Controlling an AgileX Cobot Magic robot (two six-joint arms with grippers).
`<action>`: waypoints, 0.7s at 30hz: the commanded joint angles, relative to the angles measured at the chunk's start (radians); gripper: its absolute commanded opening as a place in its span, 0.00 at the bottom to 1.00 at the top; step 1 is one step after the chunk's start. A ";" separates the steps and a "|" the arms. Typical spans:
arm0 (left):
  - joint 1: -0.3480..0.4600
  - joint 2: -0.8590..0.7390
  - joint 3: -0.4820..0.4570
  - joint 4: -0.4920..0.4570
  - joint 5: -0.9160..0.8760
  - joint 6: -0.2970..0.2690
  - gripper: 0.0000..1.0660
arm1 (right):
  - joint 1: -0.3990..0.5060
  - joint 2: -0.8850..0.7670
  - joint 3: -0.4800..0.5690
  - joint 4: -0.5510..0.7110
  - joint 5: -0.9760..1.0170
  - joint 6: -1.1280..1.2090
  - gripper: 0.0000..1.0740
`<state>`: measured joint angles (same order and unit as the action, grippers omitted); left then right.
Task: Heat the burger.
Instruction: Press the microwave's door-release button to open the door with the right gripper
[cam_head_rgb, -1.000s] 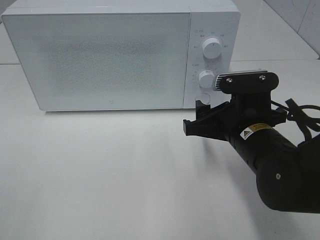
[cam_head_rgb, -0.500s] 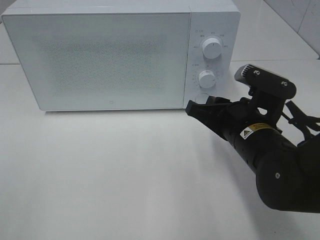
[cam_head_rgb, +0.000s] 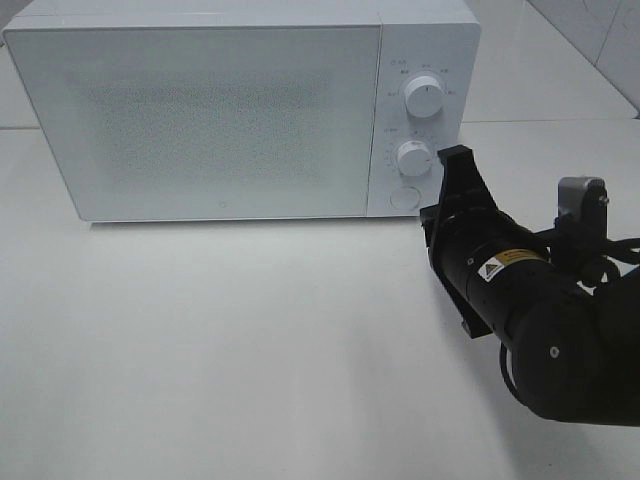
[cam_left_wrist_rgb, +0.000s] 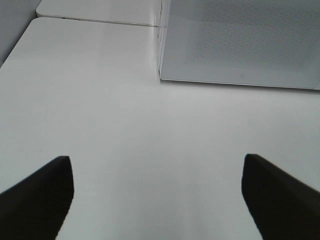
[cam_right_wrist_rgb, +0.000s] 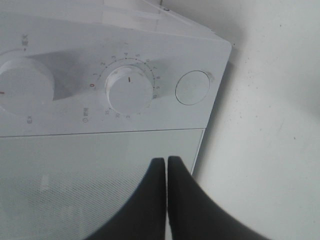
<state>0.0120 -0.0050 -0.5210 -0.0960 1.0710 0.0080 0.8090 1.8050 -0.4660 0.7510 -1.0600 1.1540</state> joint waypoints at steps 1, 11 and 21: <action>0.001 -0.008 0.004 -0.005 0.000 -0.008 0.79 | -0.003 0.001 -0.008 -0.008 0.007 0.082 0.00; 0.001 -0.008 0.004 -0.005 0.000 -0.008 0.79 | -0.004 0.010 -0.037 0.098 0.074 0.085 0.00; 0.001 -0.008 0.004 -0.005 0.000 -0.008 0.79 | -0.073 0.106 -0.125 0.030 0.096 0.092 0.00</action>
<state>0.0120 -0.0050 -0.5210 -0.0960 1.0710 0.0080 0.7620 1.8990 -0.5620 0.8210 -0.9790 1.2390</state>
